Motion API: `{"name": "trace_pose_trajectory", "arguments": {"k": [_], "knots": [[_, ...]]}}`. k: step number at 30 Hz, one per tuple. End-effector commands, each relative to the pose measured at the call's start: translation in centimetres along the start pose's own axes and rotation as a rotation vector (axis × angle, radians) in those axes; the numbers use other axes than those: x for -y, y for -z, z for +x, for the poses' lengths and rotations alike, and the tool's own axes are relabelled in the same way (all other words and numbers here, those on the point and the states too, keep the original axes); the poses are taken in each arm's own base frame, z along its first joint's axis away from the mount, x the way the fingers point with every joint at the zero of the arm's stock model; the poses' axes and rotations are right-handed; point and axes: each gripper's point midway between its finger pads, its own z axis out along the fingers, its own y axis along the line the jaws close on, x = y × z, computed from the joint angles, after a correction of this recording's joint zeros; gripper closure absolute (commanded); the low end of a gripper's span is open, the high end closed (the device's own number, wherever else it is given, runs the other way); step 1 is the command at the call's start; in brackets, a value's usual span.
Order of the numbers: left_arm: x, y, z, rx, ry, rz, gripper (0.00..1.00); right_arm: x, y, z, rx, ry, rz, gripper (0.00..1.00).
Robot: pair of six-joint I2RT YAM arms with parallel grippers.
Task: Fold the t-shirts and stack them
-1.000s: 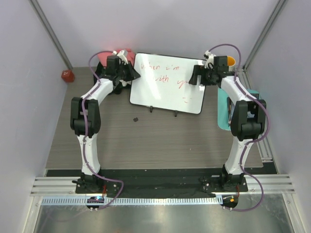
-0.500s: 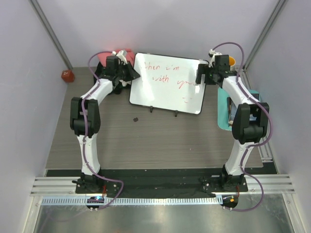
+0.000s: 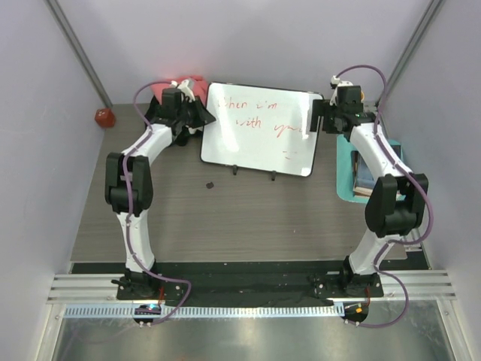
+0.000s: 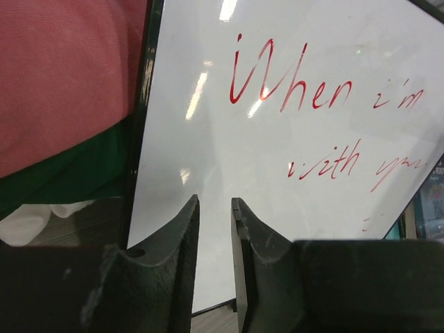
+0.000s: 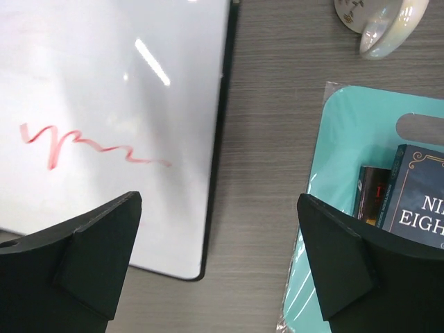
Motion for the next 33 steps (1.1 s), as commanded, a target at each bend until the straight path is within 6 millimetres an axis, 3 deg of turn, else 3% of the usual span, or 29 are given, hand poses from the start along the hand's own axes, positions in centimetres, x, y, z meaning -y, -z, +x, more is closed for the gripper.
{"name": "trace_pose_trajectory", "arguments": {"k": [1,6,11,12,14,16,17,20,22,23,24,25,26,27,33], "knots": [[1.6,3.2,-4.1,0.118,-0.008,0.000,0.70,-2.4,5.9,-3.2,0.134,0.019,-0.041,0.00],[-0.2,6.0,-5.2,0.157,0.003,-0.085,0.67,-3.9,9.0,-2.2,0.139,0.029,-0.085,0.00],[-0.8,10.0,-5.6,0.222,0.032,-0.194,0.63,-13.1,9.9,2.5,0.047,0.116,-0.241,0.00],[-0.8,10.4,-5.2,0.223,0.061,-0.204,0.64,-13.8,9.6,3.3,0.040,0.119,-0.226,0.00],[0.7,11.0,-3.5,0.193,0.099,-0.167,0.65,-15.8,8.5,5.6,-0.015,0.098,-0.256,0.00],[2.8,10.3,0.3,0.108,0.052,-0.162,0.67,-17.4,7.5,7.6,-0.073,0.109,-0.289,0.00],[5.0,9.9,2.2,0.082,0.004,-0.161,0.67,-17.7,7.3,8.2,-0.078,0.120,-0.279,0.00],[6.1,8.7,6.7,0.001,-0.039,-0.182,0.67,-18.7,7.0,9.0,-0.051,0.128,-0.274,0.00],[5.2,7.1,9.3,-0.050,0.027,-0.212,0.70,-18.9,6.8,9.0,-0.025,0.075,-0.274,0.12],[5.6,6.4,10.8,-0.083,0.033,-0.206,0.73,-19.0,6.5,9.4,-0.028,0.068,-0.279,0.32],[5.4,5.5,12.7,-0.133,0.032,-0.208,0.80,-19.1,6.4,9.7,-0.036,0.057,-0.278,0.80],[5.3,5.1,13.9,-0.149,0.015,-0.231,0.86,-19.5,6.4,10.3,-0.055,0.047,-0.305,0.99],[6.2,4.9,15.6,-0.173,-0.011,-0.236,0.91,-19.7,6.1,11.2,-0.065,0.049,-0.315,0.99],[5.5,4.7,16.3,-0.165,-0.027,-0.285,1.00,-19.8,6.0,11.9,-0.076,0.052,-0.319,0.99],[4.9,4.7,19.2,-0.186,0.015,-0.322,1.00,-21.5,5.7,14.9,-0.123,0.097,-0.355,0.99]]}}
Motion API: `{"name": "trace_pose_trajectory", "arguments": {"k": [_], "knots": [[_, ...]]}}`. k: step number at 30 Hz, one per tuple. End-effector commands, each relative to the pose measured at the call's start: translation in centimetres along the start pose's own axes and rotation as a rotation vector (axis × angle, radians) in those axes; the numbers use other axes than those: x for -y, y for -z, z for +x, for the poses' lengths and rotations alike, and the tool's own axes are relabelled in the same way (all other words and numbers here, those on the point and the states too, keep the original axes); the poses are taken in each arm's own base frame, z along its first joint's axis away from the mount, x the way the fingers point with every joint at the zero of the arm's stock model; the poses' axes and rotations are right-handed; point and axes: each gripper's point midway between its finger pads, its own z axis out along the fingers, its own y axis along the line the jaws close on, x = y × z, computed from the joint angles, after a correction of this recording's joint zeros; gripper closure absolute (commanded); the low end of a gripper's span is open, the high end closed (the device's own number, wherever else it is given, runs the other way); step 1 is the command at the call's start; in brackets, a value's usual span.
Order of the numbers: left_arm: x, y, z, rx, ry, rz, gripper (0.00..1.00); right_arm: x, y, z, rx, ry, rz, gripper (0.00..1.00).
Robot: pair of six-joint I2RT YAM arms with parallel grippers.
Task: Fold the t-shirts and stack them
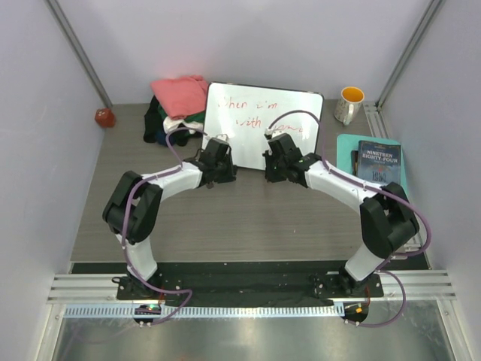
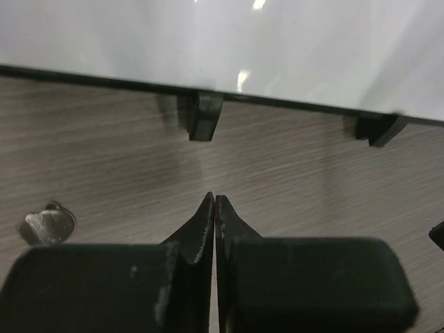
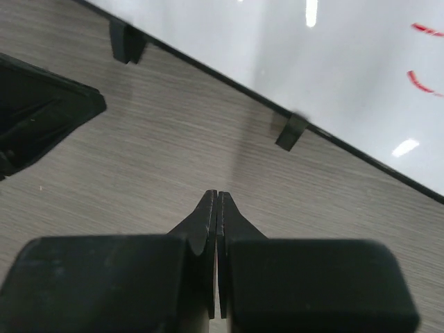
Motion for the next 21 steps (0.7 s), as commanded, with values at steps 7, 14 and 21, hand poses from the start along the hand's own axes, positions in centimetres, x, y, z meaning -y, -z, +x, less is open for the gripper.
{"name": "trace_pose_trajectory", "arguments": {"k": [7,14,21], "knots": [[-1.4,-0.4,0.2,0.047,0.021,-0.085,1.00,-4.5,-2.7,0.1,0.035,-0.001,-0.087,0.99],[-0.7,-2.1,0.7,0.005,0.010,-0.048,1.00,-4.5,-4.7,2.0,-0.022,0.007,-0.079,0.99],[0.5,-3.6,0.8,-0.020,0.031,-0.017,1.00,-3.1,-5.5,4.0,-0.056,0.000,-0.025,0.99]]}}
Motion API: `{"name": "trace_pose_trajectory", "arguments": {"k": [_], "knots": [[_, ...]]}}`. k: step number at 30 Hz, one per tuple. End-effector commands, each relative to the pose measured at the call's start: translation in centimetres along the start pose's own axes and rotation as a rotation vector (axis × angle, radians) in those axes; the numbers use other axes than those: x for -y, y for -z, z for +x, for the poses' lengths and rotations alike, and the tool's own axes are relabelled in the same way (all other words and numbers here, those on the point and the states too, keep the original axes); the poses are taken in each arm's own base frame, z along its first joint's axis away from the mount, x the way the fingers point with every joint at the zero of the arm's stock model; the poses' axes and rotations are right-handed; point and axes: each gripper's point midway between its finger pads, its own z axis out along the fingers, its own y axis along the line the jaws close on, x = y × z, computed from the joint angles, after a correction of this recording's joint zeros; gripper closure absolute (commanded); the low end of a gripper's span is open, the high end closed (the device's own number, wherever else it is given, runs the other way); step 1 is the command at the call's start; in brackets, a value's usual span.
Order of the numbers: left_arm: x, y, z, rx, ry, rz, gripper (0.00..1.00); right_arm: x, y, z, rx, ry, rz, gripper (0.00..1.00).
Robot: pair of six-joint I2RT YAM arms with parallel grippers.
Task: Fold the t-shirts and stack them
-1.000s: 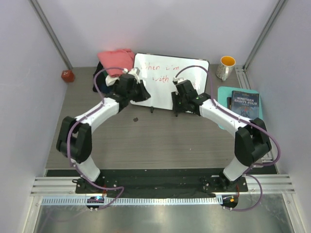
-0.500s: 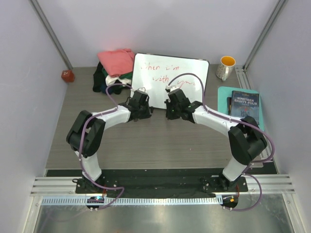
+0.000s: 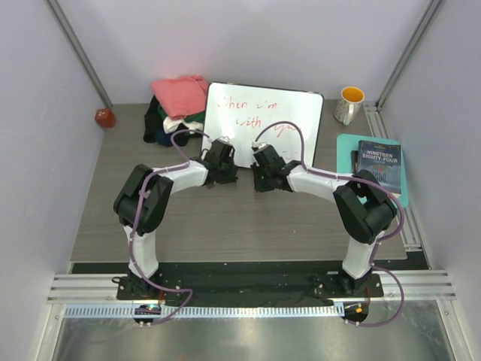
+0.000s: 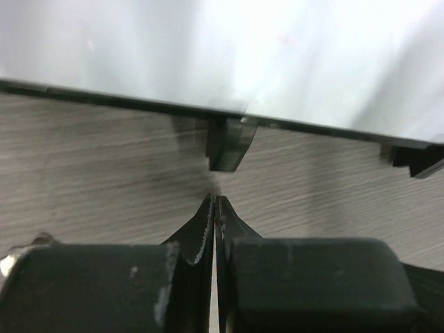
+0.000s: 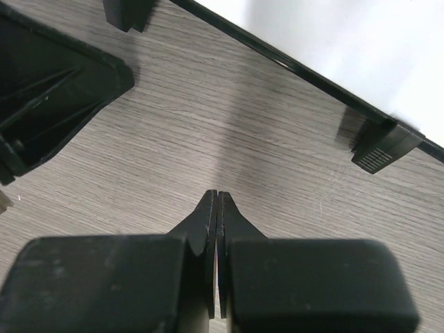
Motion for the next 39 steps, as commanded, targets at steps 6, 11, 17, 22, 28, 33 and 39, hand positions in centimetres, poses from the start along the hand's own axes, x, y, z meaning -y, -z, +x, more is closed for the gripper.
{"name": "trace_pose_trajectory", "arguments": {"k": [6,11,17,22,28,33,39], "knots": [[2.2,-2.6,-2.1,0.010,-0.002,0.033,1.00,1.3,-2.5,-2.0,0.027,-0.012,0.069,0.99],[3.0,-3.8,-3.2,0.015,-0.035,0.039,1.00,5.1,-3.5,-2.9,0.016,-0.088,0.119,0.99],[4.9,-5.3,-3.5,-0.033,-0.067,0.102,1.00,10.0,-3.4,-5.4,0.042,-0.149,0.198,0.99],[5.6,-6.2,-4.0,-0.040,-0.070,0.118,1.00,11.5,-3.8,-6.9,0.054,-0.160,0.223,0.99],[6.1,-7.6,-5.1,-0.047,-0.116,0.106,1.00,12.0,-4.6,-7.6,0.060,-0.162,0.241,0.99],[6.6,-8.5,-8.2,-0.036,-0.137,0.101,1.00,13.0,-5.4,-8.3,0.066,-0.167,0.256,0.99],[6.4,-8.8,-11.0,-0.031,-0.108,0.107,1.00,13.8,-5.7,-10.3,0.095,-0.189,0.242,0.99]]}}
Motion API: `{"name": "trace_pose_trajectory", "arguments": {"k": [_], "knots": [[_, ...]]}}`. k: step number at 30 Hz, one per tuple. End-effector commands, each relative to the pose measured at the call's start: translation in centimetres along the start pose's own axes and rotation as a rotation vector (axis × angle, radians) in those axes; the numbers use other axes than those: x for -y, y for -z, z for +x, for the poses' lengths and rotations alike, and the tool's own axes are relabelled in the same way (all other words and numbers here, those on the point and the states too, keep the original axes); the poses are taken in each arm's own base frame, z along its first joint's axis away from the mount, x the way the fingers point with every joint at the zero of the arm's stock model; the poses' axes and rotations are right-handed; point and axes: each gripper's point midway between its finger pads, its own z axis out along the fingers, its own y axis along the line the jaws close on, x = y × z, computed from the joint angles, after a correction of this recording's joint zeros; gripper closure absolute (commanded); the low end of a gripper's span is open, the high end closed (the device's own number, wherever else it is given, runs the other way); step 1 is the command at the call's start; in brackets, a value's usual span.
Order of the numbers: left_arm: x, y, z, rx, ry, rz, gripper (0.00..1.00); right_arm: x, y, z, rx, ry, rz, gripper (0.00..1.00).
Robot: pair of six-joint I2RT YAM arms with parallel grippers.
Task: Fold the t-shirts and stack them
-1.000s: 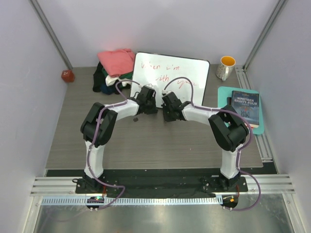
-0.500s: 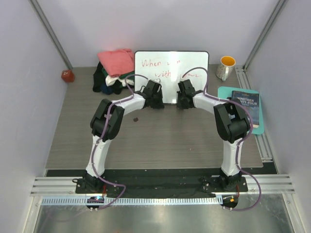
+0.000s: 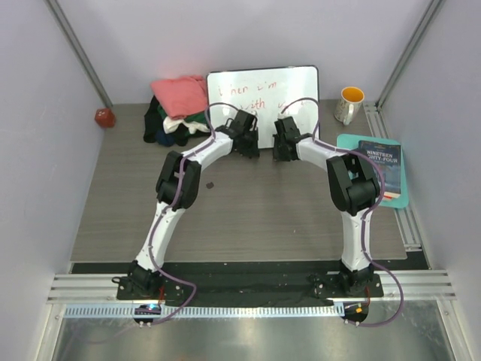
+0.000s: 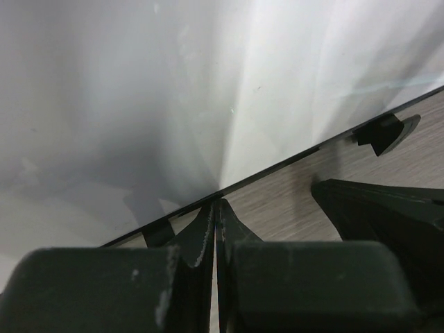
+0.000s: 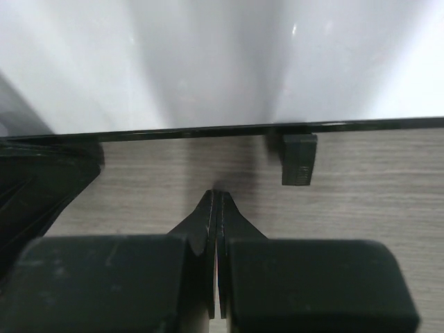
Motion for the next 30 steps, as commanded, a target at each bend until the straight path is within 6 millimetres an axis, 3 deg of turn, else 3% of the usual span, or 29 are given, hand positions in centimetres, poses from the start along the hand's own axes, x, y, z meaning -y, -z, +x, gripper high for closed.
{"name": "trace_pose_trajectory", "arguments": {"k": [1,5,6,7,8,9,10,11,12,14,16,17,19,21,23,24,25,27,28,30], "knots": [[-2.3,0.0,-2.1,-0.007,0.022,-0.020,1.00,0.5,-0.3,-1.9,0.024,-0.009,0.004,0.99],[-2.0,0.9,-1.6,-0.026,0.046,0.001,1.00,0.2,0.4,-1.3,0.009,-0.020,-0.029,0.99],[-2.8,0.7,0.1,-0.059,0.060,-0.011,1.00,-0.1,0.5,-0.9,-0.001,-0.022,-0.045,0.99],[-2.8,0.9,0.5,-0.060,0.067,-0.008,1.00,-0.3,0.9,-0.8,-0.002,-0.022,-0.059,0.99],[-1.6,2.3,-0.6,-0.021,0.076,0.036,0.97,-0.2,0.9,-0.1,-0.015,-0.024,-0.066,0.99],[-2.3,2.2,1.3,-0.056,0.089,0.026,0.94,-0.7,1.2,0.3,-0.023,-0.022,-0.093,0.99],[-2.1,2.8,1.5,-0.055,0.093,0.035,0.91,-0.9,1.4,0.5,-0.020,-0.020,-0.103,0.99],[-1.1,4.2,0.7,-0.024,0.083,0.068,0.88,-1.1,2.0,0.6,-0.009,-0.017,-0.114,0.99],[-1.4,4.7,2.0,-0.049,0.085,0.065,0.87,-1.6,2.4,0.9,-0.006,-0.007,-0.122,0.99],[-1.2,6.1,2.2,-0.042,0.068,0.076,0.84,-2.2,3.7,0.8,0.013,0.013,-0.141,0.99],[-0.8,9.0,1.9,-0.011,0.026,0.085,0.81,-3.3,4.7,1.0,0.025,0.036,-0.162,0.97],[-0.5,10.2,1.4,0.016,0.010,0.091,0.76,-3.5,5.0,1.2,0.029,0.040,-0.169,0.91],[-0.7,13.2,-0.1,0.089,-0.012,0.066,0.73,-4.4,6.1,0.9,0.047,0.048,-0.190,0.88],[-2.2,14.7,-1.0,0.142,0.004,-0.004,0.68,-4.9,6.6,0.4,0.063,0.052,-0.201,0.87],[-3.5,16.9,-3.4,0.243,0.047,-0.026,0.60,-5.8,7.2,0.4,0.058,0.060,-0.243,0.82],[-4.8,16.9,-3.1,0.255,0.070,-0.048,0.58,-5.8,7.3,0.5,0.058,0.063,-0.245,0.79],[-6.7,17.5,-4.1,0.297,0.107,-0.082,0.55,-5.8,7.8,0.2,0.069,0.064,-0.247,0.76],[-9.0,17.0,-4.7,0.325,0.160,-0.102,0.52,-5.5,8.1,0.0,0.075,0.075,-0.236,0.69],[-11.4,16.1,-4.7,0.312,0.200,-0.141,0.52,-5.4,8.6,-0.4,0.084,0.079,-0.233,0.68],[-13.1,15.5,-5.3,0.312,0.227,-0.149,0.52,-5.2,9.0,-0.4,0.087,0.094,-0.229,0.67]]}}
